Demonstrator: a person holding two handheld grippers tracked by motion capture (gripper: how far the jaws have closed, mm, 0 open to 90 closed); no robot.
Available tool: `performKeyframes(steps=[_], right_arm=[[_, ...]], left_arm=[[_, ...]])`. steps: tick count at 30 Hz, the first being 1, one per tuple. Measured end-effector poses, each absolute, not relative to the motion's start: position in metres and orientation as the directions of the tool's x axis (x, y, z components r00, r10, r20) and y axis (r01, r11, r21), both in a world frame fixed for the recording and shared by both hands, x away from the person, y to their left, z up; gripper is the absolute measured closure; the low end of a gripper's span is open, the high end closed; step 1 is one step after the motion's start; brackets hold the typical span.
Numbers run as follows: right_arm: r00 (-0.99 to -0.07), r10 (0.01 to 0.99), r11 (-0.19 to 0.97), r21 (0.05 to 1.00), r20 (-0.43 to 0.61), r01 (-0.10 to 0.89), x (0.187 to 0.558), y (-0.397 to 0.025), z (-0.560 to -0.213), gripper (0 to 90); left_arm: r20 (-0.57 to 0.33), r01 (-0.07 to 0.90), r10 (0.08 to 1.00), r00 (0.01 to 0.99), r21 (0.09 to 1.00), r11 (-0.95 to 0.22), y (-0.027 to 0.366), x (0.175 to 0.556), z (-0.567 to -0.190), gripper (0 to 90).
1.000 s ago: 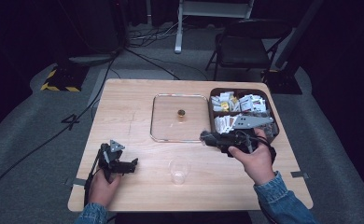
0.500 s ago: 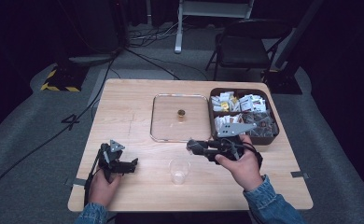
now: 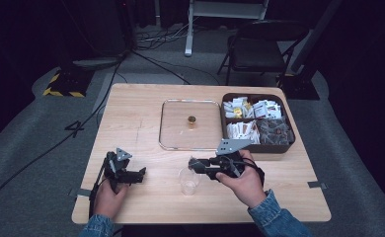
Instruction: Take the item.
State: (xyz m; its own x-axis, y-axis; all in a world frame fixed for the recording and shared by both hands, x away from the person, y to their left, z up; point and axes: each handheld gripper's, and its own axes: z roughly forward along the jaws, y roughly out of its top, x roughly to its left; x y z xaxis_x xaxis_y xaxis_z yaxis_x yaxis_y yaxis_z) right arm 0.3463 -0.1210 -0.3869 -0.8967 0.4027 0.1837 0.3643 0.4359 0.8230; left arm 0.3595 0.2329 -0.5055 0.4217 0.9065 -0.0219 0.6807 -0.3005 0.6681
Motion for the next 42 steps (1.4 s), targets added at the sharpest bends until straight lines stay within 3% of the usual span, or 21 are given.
performKeyframes(steps=[21,23,27,34,42], right_arm=[[-0.921,0.364,0.551,0.765,0.139,0.334,0.341,-0.099,-0.411,71.8],[-0.923,0.360,0.551,0.766,0.138,0.330,0.340,-0.099,-0.411,68.7],[-0.925,0.356,0.515,0.798,0.133,0.314,0.339,-0.098,-0.410,53.4],[-0.912,0.387,0.454,0.834,0.132,0.313,0.343,-0.105,-0.404,39.1],[-0.882,0.452,0.387,0.861,0.135,0.330,0.350,-0.133,-0.387,34.8]], left_arm=[[-0.022,0.680,0.906,0.423,0.668,-0.301,0.233,0.360,-0.506,2.1],[-0.021,0.680,0.904,0.428,0.666,-0.306,0.233,0.360,-0.505,2.1],[-0.025,0.679,0.904,0.426,0.669,-0.301,0.232,0.361,-0.506,2.1],[-0.025,0.679,0.905,0.425,0.670,-0.301,0.232,0.361,-0.506,2.1],[-0.025,0.679,0.905,0.425,0.670,-0.301,0.232,0.361,-0.506,2.1]])
